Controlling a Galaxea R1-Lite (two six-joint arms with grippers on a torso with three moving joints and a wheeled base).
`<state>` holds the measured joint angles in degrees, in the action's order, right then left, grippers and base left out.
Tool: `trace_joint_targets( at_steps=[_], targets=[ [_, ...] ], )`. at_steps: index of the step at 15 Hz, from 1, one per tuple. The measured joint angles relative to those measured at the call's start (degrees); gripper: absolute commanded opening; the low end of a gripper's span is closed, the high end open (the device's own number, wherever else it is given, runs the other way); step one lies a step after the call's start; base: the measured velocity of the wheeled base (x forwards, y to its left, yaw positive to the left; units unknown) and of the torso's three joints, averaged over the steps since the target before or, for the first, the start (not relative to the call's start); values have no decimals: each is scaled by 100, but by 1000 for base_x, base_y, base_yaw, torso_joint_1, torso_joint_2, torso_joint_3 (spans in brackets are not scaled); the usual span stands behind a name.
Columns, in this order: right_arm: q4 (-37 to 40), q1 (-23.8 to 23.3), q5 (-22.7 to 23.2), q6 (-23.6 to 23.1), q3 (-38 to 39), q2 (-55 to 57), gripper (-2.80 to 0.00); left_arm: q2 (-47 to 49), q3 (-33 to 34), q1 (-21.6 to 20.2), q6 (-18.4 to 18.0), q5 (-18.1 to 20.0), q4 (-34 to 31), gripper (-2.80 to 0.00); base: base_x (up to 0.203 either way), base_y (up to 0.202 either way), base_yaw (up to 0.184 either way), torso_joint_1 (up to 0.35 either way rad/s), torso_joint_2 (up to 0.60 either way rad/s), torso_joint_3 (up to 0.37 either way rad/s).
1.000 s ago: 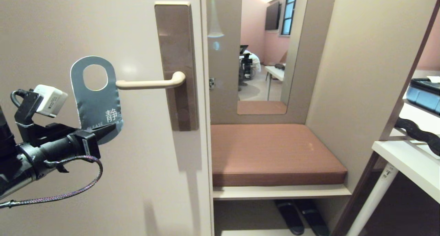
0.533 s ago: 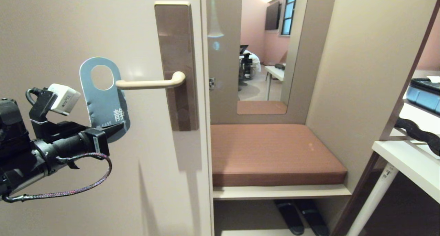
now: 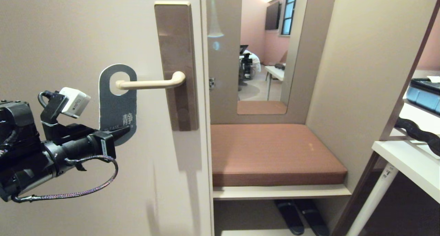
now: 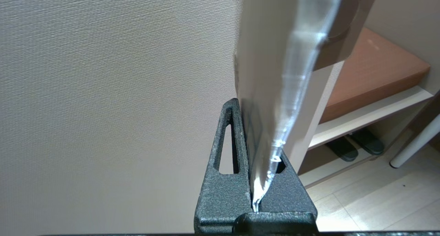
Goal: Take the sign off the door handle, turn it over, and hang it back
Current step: Hang the sign back with the other side facing out
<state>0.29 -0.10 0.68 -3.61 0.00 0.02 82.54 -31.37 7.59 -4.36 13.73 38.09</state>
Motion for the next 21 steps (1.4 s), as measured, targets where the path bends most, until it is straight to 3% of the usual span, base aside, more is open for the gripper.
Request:
trace_joint_targets(
  at_steps=[5,9,21],
  targets=[
    [0,0,-1,-2,0,0,-280,59,0,106,-4,-1,0,-280,0,0,0,0,0,0],
    [0,0,0,-2,0,0,-280,87,0,452,21,-157,10,-280,0,0,0,0,0,0],
    [0,0,-2,-2,0,0,-280,629,9,841,10,-169,798,-280,0,0,0,0,0,0]
  ],
)
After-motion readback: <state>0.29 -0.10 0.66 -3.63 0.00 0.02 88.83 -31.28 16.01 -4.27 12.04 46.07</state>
